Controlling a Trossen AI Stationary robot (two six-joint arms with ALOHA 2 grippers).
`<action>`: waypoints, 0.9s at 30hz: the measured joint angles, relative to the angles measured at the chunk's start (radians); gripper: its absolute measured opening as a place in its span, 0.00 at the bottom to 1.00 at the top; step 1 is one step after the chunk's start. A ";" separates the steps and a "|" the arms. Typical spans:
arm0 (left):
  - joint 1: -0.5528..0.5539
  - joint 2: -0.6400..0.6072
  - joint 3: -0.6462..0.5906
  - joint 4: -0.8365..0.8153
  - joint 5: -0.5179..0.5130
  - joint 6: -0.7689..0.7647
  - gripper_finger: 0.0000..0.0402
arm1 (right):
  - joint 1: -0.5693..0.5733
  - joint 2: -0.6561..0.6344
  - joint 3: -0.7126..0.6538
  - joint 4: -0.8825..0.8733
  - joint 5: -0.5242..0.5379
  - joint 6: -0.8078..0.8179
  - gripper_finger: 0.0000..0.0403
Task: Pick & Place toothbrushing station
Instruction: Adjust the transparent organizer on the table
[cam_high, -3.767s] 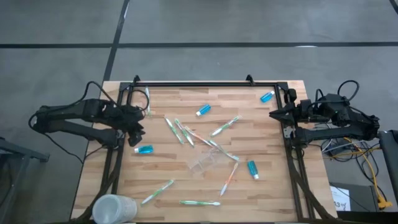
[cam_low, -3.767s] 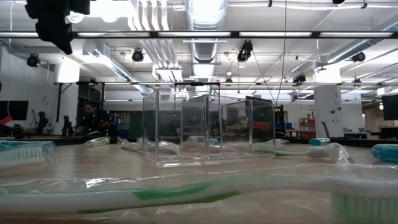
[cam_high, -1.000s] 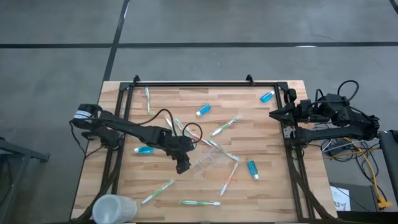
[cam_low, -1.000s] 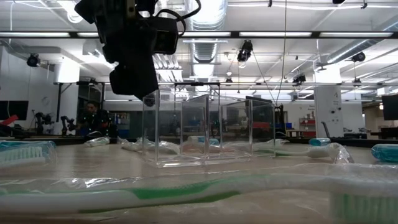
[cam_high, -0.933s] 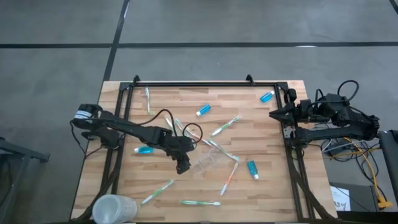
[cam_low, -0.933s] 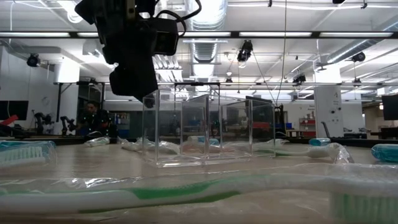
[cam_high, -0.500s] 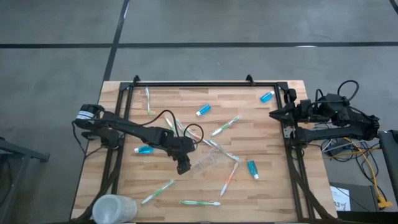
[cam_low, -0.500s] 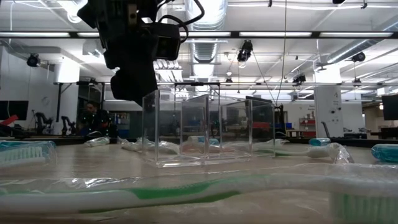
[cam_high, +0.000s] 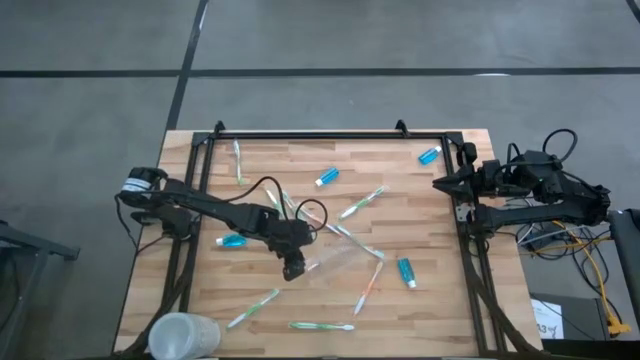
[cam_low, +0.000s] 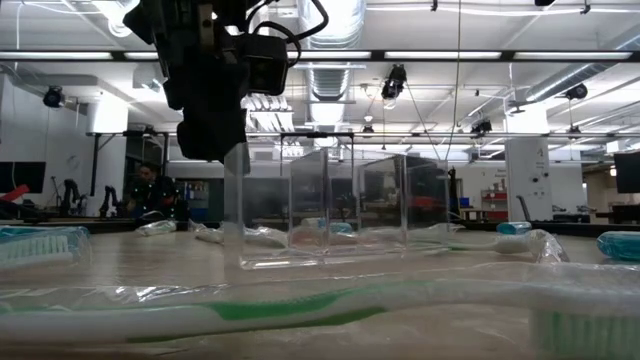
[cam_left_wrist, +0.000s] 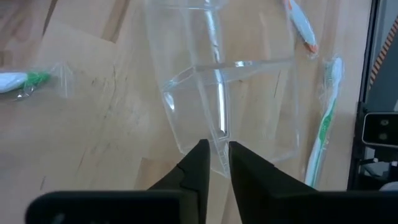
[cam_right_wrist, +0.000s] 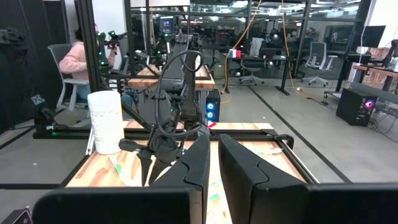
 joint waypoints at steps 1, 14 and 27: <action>0.000 0.000 0.001 -0.012 0.003 0.010 0.13 | 0.000 0.000 0.000 0.000 0.000 0.000 0.08; 0.023 -0.005 -0.002 -0.140 -0.007 0.023 0.05 | 0.000 0.000 0.000 0.000 0.000 0.000 0.08; 0.029 -0.047 0.045 -0.237 -0.074 0.076 0.05 | 0.000 0.000 0.000 0.000 0.000 0.000 0.08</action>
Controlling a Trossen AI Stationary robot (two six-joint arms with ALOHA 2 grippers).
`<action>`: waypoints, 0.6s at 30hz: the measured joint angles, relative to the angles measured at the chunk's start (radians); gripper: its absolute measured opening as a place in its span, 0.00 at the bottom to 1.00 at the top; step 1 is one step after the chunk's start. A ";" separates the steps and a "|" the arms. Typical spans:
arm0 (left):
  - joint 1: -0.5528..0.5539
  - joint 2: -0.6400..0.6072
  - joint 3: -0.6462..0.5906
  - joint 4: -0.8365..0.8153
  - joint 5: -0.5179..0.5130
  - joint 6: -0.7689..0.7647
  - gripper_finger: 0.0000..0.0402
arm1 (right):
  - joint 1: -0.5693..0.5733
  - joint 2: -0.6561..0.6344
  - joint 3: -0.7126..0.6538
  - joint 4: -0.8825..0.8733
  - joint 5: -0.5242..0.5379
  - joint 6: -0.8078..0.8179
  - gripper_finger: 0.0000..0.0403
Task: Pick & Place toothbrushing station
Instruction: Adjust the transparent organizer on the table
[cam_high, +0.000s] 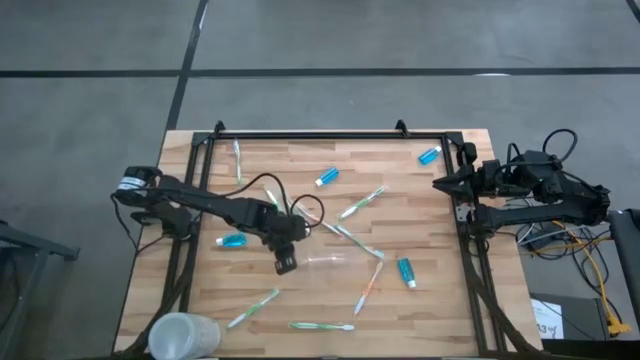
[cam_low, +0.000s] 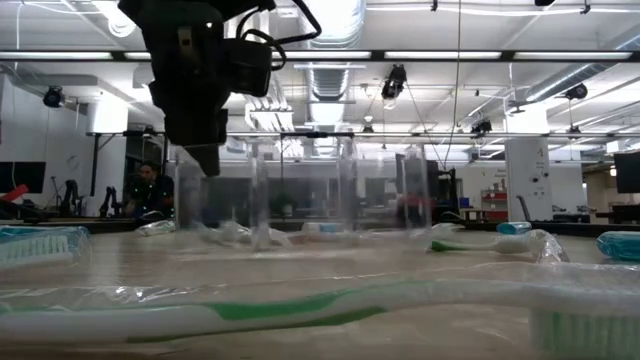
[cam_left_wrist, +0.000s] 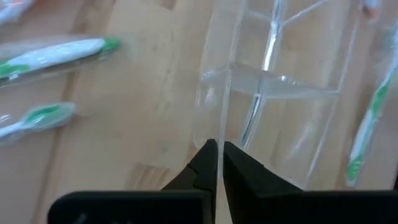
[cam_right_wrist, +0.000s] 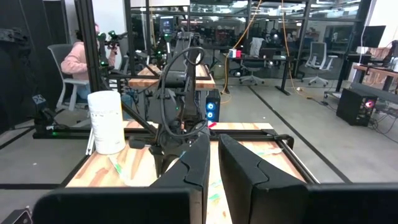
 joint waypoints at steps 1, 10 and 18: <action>0.000 -0.001 0.007 -0.022 -0.010 0.005 0.05 | 0.000 0.000 0.000 0.000 0.000 0.000 0.08; 0.019 -0.009 0.035 -0.121 -0.070 0.027 0.05 | 0.000 0.000 0.000 0.000 0.000 0.000 0.08; 0.064 -0.034 0.035 -0.173 -0.097 0.035 0.05 | 0.000 0.000 0.000 0.000 0.000 0.000 0.08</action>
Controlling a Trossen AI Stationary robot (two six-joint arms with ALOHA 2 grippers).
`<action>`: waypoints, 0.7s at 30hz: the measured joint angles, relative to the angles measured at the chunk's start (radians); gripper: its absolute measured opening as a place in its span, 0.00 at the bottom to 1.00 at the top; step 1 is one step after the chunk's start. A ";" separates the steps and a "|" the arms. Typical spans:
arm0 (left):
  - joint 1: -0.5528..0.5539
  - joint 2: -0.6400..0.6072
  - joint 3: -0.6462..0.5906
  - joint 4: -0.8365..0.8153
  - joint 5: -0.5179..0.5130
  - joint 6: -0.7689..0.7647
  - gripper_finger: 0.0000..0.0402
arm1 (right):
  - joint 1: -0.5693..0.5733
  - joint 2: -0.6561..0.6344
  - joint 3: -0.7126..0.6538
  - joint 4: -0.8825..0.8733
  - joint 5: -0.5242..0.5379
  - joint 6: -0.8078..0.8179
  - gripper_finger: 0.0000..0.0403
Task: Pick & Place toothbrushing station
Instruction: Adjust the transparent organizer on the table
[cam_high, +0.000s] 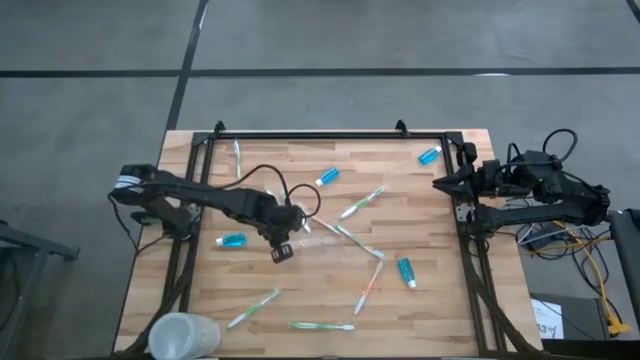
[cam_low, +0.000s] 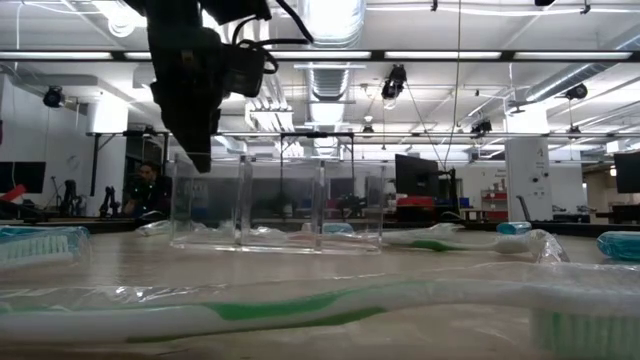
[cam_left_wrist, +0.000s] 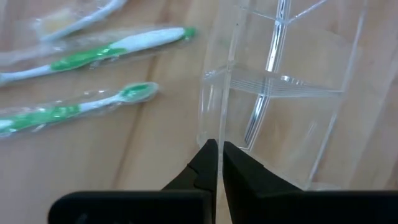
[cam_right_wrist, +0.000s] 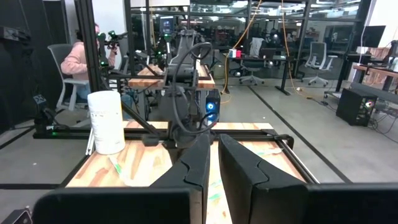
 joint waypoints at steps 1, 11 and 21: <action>0.005 -0.002 0.000 -0.007 0.000 0.006 0.05 | 0.000 0.000 0.000 0.000 0.000 0.000 0.08; 0.017 -0.002 0.000 -0.063 -0.001 0.044 0.05 | 0.000 0.000 0.000 0.000 0.000 0.000 0.08; 0.017 -0.003 -0.001 -0.078 0.001 0.091 0.05 | 0.000 0.000 0.000 0.000 0.000 0.000 0.08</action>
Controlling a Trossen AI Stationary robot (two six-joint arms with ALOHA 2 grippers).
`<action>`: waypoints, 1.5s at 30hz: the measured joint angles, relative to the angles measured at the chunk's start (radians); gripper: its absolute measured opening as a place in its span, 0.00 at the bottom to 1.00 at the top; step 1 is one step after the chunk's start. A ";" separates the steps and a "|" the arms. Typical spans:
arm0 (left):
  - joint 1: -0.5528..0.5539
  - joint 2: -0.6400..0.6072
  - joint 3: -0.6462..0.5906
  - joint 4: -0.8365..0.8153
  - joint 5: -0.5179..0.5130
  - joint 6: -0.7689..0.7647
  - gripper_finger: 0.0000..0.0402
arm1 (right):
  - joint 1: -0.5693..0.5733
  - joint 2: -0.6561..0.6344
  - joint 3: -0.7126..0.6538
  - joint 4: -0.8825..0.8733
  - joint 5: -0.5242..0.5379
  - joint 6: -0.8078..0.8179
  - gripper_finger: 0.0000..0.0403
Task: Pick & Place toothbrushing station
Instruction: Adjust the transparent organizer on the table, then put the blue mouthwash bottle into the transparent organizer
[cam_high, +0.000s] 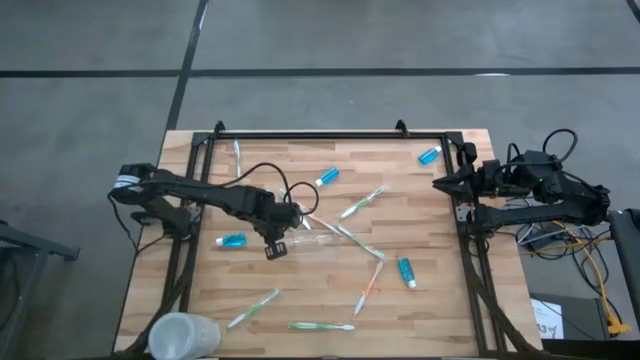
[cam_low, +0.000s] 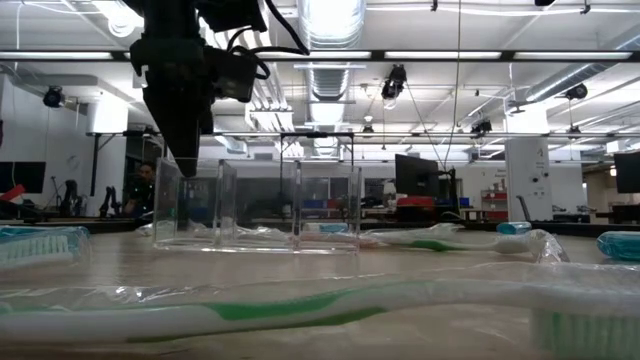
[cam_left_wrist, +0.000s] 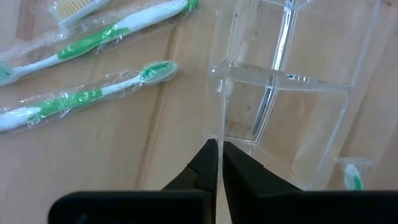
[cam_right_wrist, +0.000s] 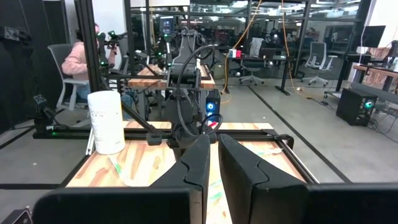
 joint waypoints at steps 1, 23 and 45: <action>0.000 0.000 0.000 0.000 0.000 0.000 0.05 | 0.000 0.000 0.000 0.000 0.000 0.000 0.08; 0.009 -0.078 0.011 -0.027 0.013 -0.035 0.19 | 0.000 0.000 0.000 0.000 0.000 0.000 0.08; 0.029 -0.473 -0.197 -0.280 -0.053 -0.295 0.42 | 0.000 0.000 0.000 0.000 0.000 0.000 0.08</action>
